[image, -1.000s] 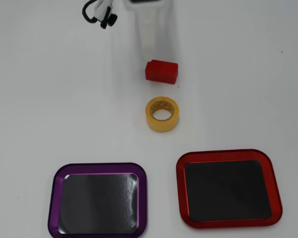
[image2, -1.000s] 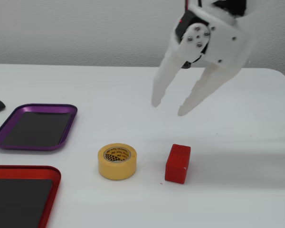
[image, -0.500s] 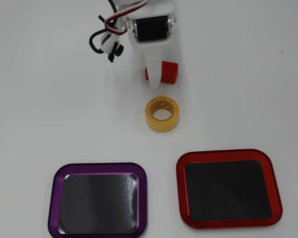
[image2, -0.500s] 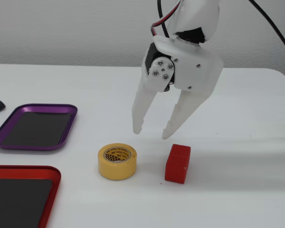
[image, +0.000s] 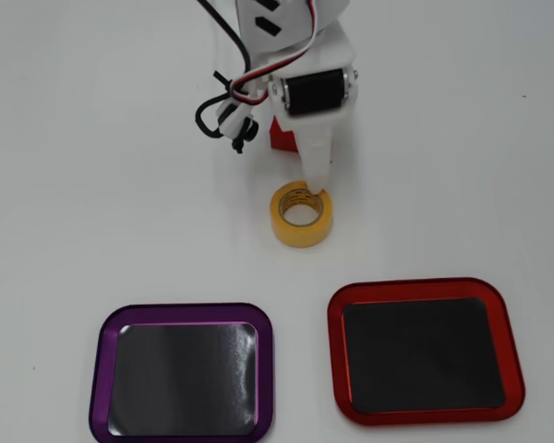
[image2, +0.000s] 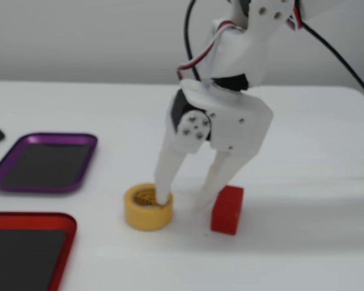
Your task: Grasp a tape and put it in the right purple dish.
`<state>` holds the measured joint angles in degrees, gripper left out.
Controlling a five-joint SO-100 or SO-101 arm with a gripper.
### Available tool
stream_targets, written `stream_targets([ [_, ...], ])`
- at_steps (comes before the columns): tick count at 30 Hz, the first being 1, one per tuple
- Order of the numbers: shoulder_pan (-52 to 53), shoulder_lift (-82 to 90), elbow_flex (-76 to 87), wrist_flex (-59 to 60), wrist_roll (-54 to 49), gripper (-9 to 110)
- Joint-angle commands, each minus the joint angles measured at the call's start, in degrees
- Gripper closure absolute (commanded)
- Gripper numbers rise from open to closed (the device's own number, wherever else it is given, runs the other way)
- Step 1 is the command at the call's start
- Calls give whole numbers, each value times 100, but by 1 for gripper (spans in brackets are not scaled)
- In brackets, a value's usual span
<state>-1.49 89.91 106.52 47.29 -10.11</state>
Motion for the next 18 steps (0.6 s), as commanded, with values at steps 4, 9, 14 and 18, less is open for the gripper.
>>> stream_targets([
  [4,-9,-193,-158,-281,18,89],
  [9,18,-290,-158,-387,18,89],
  [14,18,-220,-158,-325,26,89],
  [18,18,-211,-176,-352,26,89],
])
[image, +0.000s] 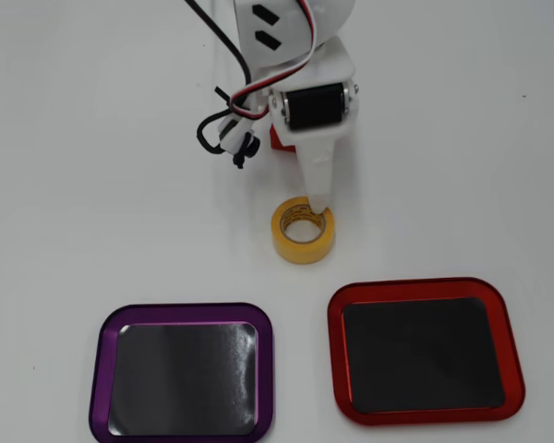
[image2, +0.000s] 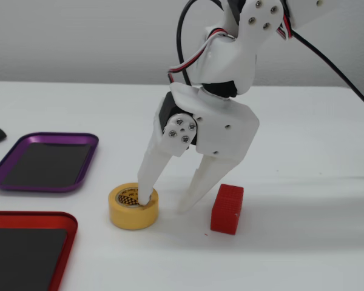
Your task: Grasp a tape and put it in the right purple dish.
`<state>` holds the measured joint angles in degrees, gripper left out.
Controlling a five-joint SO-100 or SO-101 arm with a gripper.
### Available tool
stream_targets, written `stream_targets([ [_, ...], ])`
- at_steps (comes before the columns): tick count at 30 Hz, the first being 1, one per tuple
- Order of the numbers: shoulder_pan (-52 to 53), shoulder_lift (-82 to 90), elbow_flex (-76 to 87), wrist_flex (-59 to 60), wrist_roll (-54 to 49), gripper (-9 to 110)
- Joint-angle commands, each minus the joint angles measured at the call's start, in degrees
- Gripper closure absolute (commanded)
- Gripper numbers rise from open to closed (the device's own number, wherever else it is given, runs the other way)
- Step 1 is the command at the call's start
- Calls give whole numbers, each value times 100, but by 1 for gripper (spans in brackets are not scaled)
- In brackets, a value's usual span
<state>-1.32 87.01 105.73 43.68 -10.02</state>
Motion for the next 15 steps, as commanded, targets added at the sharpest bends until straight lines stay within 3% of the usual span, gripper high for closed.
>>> stream_targets([
  [1,0,79,-97,0,26,89],
  [15,97,44,-677,281,53,89],
])
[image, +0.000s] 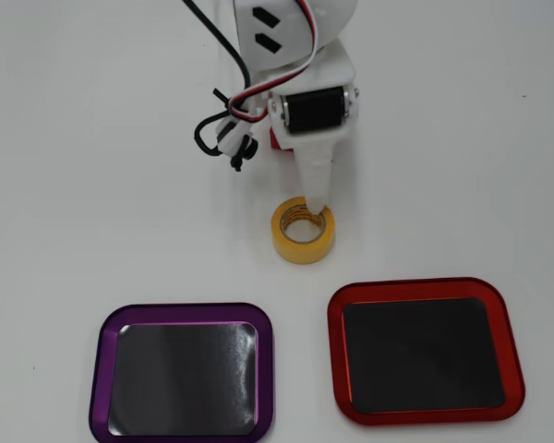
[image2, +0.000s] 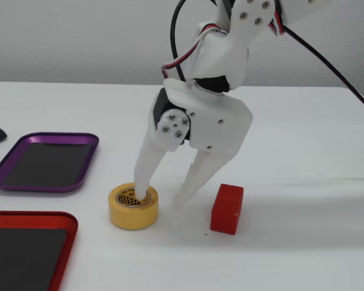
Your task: Grasp a tape and put it in the right purple dish.
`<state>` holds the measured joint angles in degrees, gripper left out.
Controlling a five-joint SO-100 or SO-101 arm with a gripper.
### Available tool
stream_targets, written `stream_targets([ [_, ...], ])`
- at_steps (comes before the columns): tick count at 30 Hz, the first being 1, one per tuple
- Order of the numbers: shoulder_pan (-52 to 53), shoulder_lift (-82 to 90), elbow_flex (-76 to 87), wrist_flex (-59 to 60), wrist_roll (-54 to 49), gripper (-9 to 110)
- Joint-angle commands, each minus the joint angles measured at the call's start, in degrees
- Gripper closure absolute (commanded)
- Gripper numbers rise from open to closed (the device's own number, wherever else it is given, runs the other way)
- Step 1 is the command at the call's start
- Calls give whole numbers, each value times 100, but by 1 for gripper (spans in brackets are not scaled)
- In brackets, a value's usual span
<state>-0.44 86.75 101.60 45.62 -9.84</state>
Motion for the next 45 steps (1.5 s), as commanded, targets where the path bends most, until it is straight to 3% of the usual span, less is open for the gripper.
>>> stream_targets([
  [1,9,70,-264,88,35,89],
  [27,9,-255,202,-606,-9,90],
  [33,0,-281,202,-571,-44,103],
  [36,-62,-211,211,-536,-35,102],
  [41,-79,598,114,562,0,102],
  [45,0,2092,167,756,-35,102],
])
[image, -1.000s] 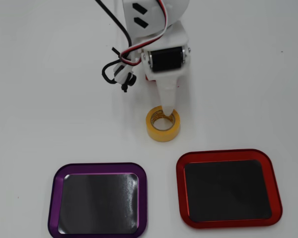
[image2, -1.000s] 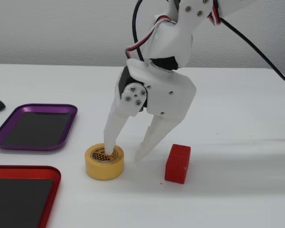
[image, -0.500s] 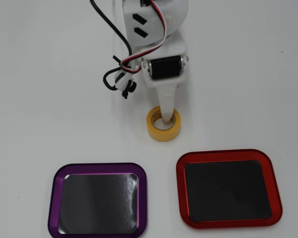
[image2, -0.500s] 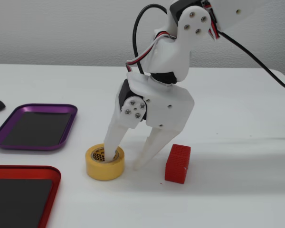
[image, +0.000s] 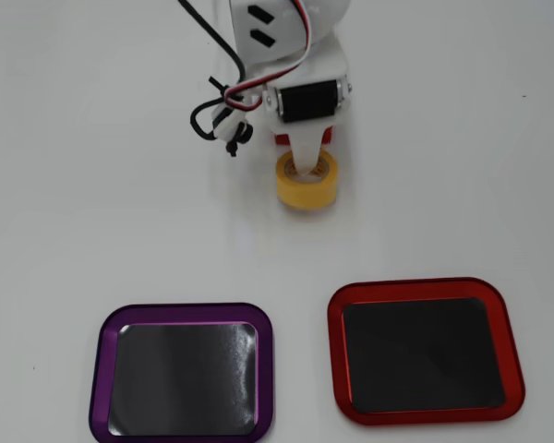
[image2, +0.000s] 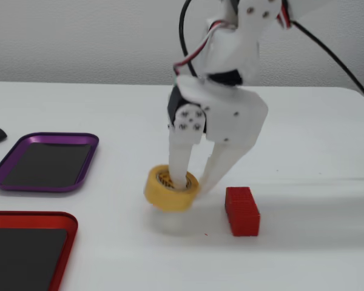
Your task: Grasp a tape and put it in the right purple dish.
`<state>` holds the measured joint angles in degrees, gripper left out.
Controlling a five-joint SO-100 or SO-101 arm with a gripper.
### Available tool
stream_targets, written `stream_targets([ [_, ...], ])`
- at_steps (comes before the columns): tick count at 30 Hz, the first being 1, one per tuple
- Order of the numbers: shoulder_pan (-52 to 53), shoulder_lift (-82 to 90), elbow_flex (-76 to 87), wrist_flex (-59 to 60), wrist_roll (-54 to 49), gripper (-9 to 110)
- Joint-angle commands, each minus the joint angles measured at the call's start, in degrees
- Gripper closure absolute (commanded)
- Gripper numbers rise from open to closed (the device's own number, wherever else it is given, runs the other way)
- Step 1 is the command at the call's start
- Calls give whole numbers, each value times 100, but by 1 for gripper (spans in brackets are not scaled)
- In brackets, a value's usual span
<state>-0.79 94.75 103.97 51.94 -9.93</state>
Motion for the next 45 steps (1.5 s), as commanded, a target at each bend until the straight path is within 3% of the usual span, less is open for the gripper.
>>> stream_targets([
  [1,44,1688,-53,132,-53,102],
  [6,598,3199,185,9,-519,102],
  [10,1107,3226,853,-879,-773,102],
  [15,1529,2487,1424,-2426,-826,102],
  [19,1538,1248,949,-3059,-835,102],
  [33,1521,-1433,-2101,-3041,-800,102],
  [45,1459,-2039,-2303,-3041,-826,97],
])
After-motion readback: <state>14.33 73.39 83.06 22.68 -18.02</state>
